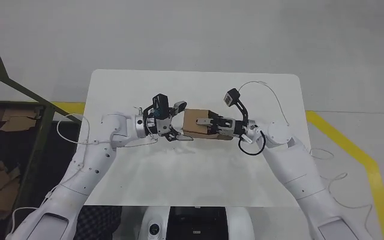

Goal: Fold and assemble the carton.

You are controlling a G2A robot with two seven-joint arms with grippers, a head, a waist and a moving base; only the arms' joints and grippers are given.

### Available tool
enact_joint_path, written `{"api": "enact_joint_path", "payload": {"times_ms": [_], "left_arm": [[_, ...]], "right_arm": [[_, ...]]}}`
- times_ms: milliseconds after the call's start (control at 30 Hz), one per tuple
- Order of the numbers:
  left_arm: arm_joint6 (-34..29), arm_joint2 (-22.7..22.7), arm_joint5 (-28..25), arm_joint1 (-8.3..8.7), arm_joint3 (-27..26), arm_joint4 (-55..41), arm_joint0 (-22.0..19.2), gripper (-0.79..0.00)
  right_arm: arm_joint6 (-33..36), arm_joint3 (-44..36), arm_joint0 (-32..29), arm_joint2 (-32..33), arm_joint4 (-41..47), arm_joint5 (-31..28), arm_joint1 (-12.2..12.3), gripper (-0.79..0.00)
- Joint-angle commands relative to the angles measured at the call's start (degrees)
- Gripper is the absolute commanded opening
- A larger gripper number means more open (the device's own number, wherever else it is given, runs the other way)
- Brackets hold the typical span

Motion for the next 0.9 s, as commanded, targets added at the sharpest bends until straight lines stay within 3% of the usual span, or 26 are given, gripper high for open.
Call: {"api": "enact_joint_path", "payload": {"times_ms": [0, 333, 867], "left_arm": [[0.5, 0.5, 0.0, 0.1, 0.2, 0.0, -0.2, 0.0], [2.6, 2.4, 0.0, 0.92, 1.0, 0.9, -0.7, 0.0], [5.3, 5.1, 0.0, 2.39, 1.0, -0.4, -1.3, 0.0]], "right_arm": [[0.3, 0.2, 0.2, -0.2, 0.0, 0.1, 0.0, -0.785], [3.9, 1.6, 1.1, -1.2, 3.6, 0.1, -0.4, -0.785], [3.9, 2.6, 2.2, -2.4, 2.6, -0.1, -0.8, -0.785]]}}
